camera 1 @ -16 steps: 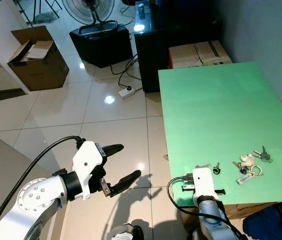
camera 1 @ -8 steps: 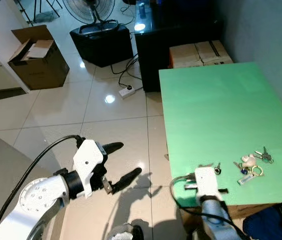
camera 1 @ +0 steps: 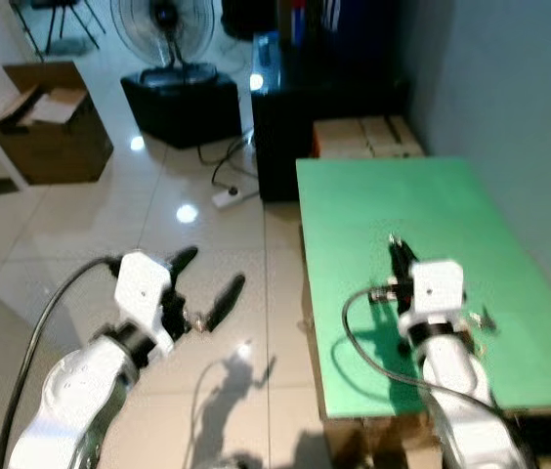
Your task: Hang keys on a hook
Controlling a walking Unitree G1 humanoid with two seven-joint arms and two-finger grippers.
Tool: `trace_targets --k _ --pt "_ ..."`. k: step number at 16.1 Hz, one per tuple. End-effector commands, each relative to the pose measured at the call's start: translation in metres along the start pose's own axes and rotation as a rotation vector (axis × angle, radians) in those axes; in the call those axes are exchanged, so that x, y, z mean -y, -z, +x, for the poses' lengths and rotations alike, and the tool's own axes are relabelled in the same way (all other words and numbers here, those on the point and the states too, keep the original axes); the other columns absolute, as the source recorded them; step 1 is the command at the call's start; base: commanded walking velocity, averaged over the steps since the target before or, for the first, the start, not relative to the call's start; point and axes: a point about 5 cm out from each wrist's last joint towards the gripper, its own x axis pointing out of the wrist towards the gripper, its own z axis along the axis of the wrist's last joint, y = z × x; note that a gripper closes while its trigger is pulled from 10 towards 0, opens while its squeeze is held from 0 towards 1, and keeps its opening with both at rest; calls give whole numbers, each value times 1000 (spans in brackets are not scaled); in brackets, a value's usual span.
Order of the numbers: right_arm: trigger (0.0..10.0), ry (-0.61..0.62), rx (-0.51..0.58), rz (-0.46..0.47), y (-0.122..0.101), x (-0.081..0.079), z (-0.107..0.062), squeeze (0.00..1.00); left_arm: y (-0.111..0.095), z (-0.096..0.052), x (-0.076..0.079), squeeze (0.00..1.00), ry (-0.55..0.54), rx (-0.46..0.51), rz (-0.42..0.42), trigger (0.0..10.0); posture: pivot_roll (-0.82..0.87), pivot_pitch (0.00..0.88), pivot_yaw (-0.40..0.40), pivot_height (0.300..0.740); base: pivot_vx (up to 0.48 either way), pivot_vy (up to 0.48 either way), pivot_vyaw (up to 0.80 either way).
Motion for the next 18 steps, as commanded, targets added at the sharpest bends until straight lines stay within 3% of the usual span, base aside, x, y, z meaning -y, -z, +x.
trace_targets --k 1,4,8,10,13,18 --pt "10000 -76 42 44 -15 -9 3 0 -2 -2 2 0 -13 17 10 10000 2 0 51 740 0 0 800" --pt "10000 -205 46 84 -25 -22 5 0 -3 3 7 0 -67 16 21 10000 26 0 3 740 0 0 800" --pt "10000 -202 3 135 -21 -24 -4 0 6 -9 8 0 -124 -19 32 10000 35 0 9 740 0 0 800" --pt "10000 -203 -29 164 -15 -28 -8 0 1 -1 9 0 -124 -10 48 10000 28 0 34 740 0 0 800" --pt "10000 -192 -34 149 -11 -26 -4 0 2 12 -1 0 -184 3 70 10000 -4 0 83 740 0 0 800" --pt "10000 -221 -45 166 -12 -26 -2 0 -1 21 -8 0 -253 51 118 10000 -16 0 66 740 0 0 800"
